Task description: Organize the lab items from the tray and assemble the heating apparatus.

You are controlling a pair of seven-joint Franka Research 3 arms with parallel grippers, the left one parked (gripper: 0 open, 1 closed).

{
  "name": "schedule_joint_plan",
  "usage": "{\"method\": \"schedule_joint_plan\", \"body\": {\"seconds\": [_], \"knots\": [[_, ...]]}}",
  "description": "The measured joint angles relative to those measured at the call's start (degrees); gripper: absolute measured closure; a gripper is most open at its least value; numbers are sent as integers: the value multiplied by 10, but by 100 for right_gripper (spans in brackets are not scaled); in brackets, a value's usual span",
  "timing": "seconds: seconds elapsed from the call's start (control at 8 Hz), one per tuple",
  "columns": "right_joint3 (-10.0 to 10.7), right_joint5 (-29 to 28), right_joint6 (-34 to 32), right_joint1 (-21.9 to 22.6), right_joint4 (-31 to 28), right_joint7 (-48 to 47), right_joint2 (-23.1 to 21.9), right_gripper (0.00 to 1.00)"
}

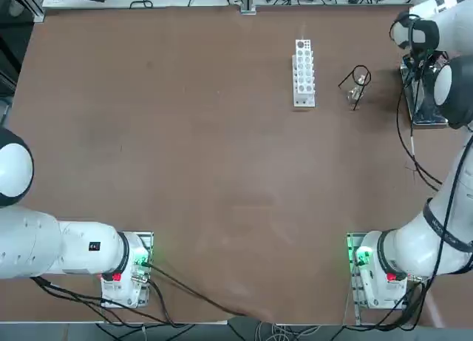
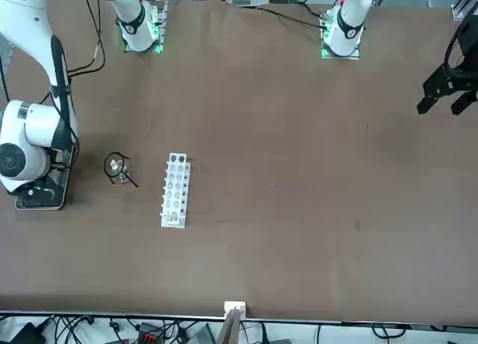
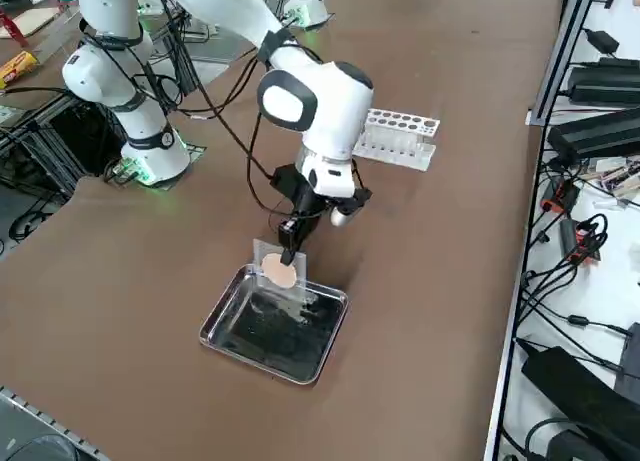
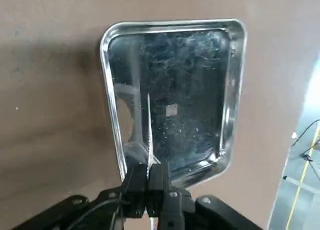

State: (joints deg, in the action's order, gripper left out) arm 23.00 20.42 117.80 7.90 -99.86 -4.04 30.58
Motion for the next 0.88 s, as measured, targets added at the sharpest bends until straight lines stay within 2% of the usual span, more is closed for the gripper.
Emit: {"method": "schedule_joint_plan", "body": {"seconds": [0.5, 0.88], "knots": [[-2, 36, -96, 49, 93, 1, -3, 96], [-5, 97, -162, 135, 154, 1, -3, 96]]}}
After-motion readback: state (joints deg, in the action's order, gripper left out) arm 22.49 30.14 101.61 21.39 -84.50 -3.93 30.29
